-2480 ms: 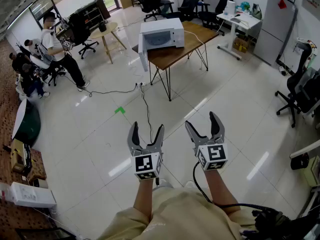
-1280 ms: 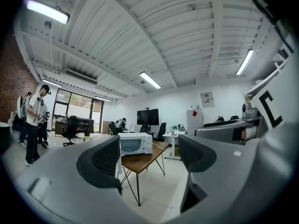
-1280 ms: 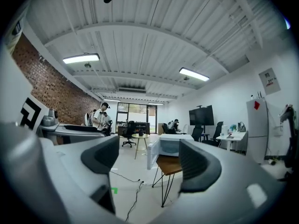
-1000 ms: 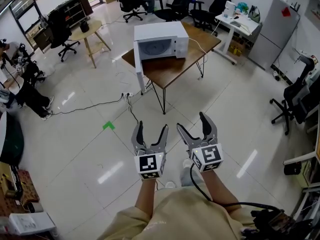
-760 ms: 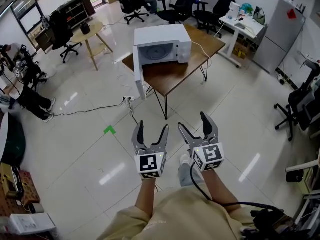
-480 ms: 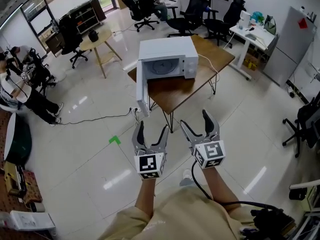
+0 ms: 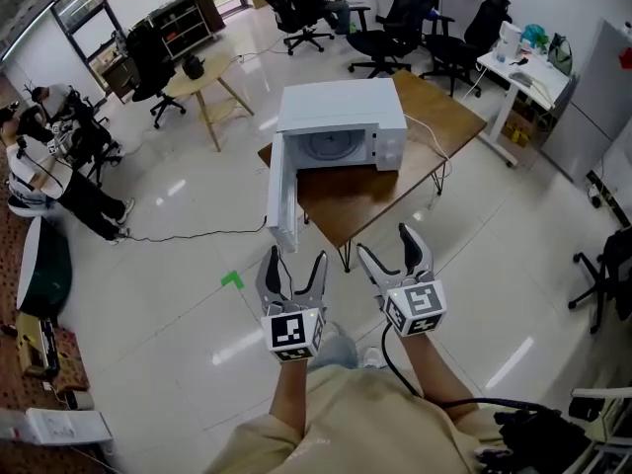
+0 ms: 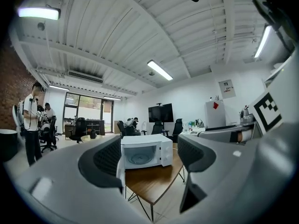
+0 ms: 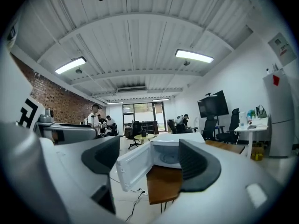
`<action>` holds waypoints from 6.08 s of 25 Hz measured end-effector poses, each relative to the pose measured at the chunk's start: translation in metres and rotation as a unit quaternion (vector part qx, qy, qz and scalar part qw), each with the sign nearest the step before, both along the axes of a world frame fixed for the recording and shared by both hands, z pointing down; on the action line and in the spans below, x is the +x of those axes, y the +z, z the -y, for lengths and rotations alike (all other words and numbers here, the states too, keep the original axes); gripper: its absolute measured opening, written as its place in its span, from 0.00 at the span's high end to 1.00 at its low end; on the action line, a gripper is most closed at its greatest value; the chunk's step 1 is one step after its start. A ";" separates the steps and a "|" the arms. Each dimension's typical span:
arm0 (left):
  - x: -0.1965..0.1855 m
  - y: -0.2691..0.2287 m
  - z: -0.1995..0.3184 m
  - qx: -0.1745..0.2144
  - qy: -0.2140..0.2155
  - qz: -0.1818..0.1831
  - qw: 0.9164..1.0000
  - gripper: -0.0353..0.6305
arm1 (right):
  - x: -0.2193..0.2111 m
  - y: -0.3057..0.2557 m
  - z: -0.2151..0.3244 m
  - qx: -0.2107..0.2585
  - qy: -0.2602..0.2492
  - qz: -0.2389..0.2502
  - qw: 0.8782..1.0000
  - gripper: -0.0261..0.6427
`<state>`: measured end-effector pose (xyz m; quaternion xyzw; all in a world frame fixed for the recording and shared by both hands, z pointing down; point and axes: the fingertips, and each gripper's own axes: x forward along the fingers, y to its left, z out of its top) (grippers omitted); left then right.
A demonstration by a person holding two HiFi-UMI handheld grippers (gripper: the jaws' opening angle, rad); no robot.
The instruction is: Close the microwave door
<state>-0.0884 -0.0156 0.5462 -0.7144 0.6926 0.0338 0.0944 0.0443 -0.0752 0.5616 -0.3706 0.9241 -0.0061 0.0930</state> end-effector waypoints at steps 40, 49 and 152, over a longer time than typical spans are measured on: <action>-0.193 -0.009 0.315 -0.114 0.087 0.027 0.989 0.38 | -0.148 -0.064 0.329 0.011 -0.012 -0.015 1.000 0.41; -0.262 0.003 0.346 -0.246 0.119 0.104 0.956 0.28 | -0.115 -0.053 0.397 0.002 -0.046 0.012 0.999 0.41; -0.040 0.136 0.613 -0.363 0.104 -0.513 0.771 0.81 | 0.003 -0.096 0.480 -0.064 0.129 -0.003 0.990 0.41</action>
